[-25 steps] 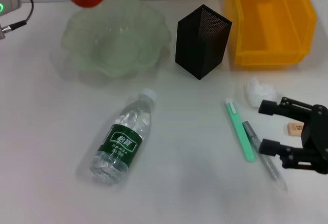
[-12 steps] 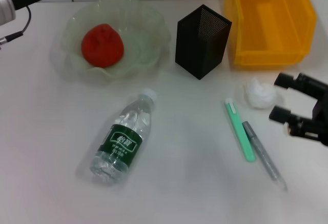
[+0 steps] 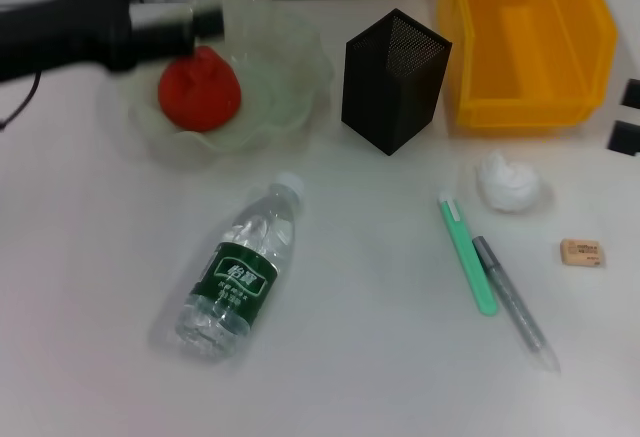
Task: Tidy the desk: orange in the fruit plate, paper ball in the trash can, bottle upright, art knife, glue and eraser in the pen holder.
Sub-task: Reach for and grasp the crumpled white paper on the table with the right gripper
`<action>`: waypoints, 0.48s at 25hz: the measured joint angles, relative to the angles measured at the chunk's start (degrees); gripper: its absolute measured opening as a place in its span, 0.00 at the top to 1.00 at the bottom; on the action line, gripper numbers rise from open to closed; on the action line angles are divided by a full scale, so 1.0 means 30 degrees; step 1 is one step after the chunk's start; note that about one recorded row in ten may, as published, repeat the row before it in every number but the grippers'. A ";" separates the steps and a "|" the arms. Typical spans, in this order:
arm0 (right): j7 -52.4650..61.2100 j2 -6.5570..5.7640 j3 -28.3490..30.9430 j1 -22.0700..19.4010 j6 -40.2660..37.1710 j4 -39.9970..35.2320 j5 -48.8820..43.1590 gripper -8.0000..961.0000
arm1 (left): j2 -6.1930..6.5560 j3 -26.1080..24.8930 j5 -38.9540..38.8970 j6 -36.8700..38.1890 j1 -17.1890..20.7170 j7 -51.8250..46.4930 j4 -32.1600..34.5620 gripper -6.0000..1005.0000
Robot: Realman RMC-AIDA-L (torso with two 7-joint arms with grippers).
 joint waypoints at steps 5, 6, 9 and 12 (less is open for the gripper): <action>0.5721 -0.0630 -0.2498 0.0868 0.0033 -0.5094 -0.3220 0.13 | 0.0168 0.0092 0.1810 0.1430 0.0493 0.0428 -0.0085 0.16; 0.6900 -0.0637 -0.3131 0.1245 0.0058 -0.6021 -0.4032 0.13 | 0.0023 0.0162 0.2185 0.1427 0.0561 0.0492 -0.0124 0.16; 0.9321 -0.0589 -0.5274 0.2396 0.0616 -0.7685 -0.6715 0.13 | -0.0157 0.0179 0.2583 0.1340 0.0542 0.0604 -0.0301 0.17; 1.0885 -0.0334 -0.7778 0.3613 0.1690 -0.7926 -0.9683 0.13 | -0.0308 0.0201 0.3194 0.1317 0.0297 0.0746 -0.0604 0.17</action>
